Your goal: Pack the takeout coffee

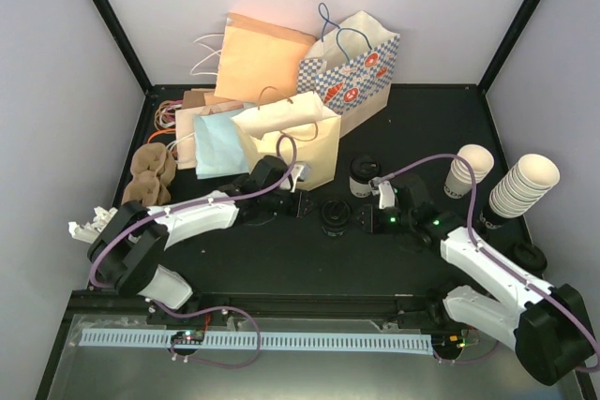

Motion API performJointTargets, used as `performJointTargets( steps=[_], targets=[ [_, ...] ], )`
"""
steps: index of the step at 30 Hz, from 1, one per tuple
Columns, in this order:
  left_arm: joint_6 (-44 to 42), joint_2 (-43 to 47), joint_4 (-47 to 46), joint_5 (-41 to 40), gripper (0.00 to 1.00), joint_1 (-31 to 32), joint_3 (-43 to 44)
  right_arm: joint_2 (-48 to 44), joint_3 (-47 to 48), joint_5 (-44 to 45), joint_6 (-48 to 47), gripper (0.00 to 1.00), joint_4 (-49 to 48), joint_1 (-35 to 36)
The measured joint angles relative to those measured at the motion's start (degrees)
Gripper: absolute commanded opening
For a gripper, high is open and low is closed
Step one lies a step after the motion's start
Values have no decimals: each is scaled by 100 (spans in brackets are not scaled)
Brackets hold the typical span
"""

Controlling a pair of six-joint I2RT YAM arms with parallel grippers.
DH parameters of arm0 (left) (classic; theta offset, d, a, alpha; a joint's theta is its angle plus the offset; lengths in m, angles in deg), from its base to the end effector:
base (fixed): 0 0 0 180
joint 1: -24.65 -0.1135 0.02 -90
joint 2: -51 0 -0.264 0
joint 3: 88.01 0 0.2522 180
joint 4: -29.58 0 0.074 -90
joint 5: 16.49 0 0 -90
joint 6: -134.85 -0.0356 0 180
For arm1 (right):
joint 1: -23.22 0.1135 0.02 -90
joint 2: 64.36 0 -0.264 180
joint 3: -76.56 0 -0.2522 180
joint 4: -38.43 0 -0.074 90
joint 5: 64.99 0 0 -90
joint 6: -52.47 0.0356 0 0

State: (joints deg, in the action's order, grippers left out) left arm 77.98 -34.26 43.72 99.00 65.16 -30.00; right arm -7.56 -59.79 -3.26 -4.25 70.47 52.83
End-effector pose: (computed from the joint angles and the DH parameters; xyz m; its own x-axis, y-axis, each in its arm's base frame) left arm 0.2197 -0.2078 0.1909 -0.8756 0.0992 -0.4728 0.4219 0.6338 -0.6483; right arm 0.1614 0.1111 0.2023 -0.9137 0.0366 -0.4048 -0.2679 0.6946 0.6676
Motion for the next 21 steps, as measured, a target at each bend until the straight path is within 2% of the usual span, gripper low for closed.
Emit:
performJointTargets(
  steps=[13,18,21],
  targets=[
    [-101,166,286,-170,20,2,52,243,409,129,-345,30,271,-225],
    [-166,439,442,-212,20,15,52,483,649,140,-667,30,426,-249],
    [-184,621,501,-227,25,105,52,649,807,168,-837,30,494,-271]
  ],
)
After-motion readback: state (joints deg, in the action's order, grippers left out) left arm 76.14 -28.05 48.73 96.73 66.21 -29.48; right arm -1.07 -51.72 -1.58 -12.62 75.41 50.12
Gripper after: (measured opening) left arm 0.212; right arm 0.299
